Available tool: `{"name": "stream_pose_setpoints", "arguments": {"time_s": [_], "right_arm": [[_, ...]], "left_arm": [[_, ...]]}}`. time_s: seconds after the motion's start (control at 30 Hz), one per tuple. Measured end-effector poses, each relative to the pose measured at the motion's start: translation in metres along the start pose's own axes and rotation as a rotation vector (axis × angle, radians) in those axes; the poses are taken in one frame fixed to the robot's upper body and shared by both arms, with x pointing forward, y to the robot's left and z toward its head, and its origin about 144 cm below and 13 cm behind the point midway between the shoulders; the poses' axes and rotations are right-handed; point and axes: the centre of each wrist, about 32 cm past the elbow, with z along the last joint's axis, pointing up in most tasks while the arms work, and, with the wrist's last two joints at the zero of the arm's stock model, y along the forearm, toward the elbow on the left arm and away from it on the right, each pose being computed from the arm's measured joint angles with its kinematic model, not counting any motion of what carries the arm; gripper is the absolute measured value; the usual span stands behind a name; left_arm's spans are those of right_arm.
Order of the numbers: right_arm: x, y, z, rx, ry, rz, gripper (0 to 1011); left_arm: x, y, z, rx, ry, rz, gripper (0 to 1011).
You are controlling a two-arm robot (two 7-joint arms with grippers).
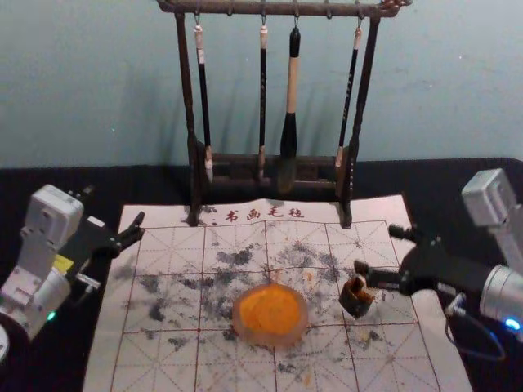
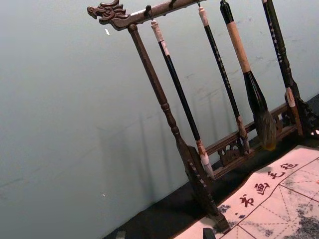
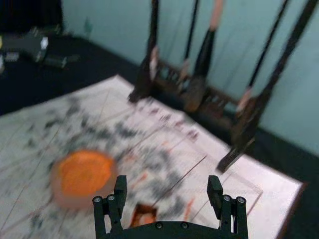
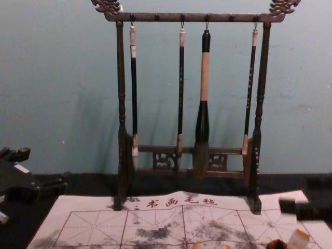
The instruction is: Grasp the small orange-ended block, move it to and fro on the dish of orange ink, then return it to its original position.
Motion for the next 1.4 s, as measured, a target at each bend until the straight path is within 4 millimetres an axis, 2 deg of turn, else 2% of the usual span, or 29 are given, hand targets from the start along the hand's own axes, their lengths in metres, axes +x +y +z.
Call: {"name": "stream_pose_setpoints", "arguments": {"time_s": [0.27, 0.5, 0.67, 0.83, 1.0, 1.4], "right_arm": [[-0.003, -0.003, 0.001, 0.112, -0.003, -0.185, 1000], [-0.013, 0.002, -0.021, 0.119, -0.070, -0.378, 1000], [-0.021, 0.009, -0.046, 0.073, -0.126, -0.480, 1000], [-0.025, 0.018, -0.061, 0.034, -0.142, -0.528, 1000], [-0.025, 0.026, -0.068, -0.001, -0.130, -0.551, 1000], [-0.025, 0.025, -0.066, 0.004, -0.134, -0.548, 1000]], "left_arm": [[0.000, 0.000, 0.000, 0.000, 0.000, 0.000, 1001], [0.000, 0.000, 0.000, 0.000, 0.000, 0.000, 1001], [0.000, 0.000, 0.000, 0.000, 0.000, 0.000, 1001], [0.000, 0.000, 0.000, 0.000, 0.000, 0.000, 1001], [0.000, 0.000, 0.000, 0.000, 0.000, 0.000, 1001], [0.000, 0.000, 0.000, 0.000, 0.000, 0.000, 1001]]}}
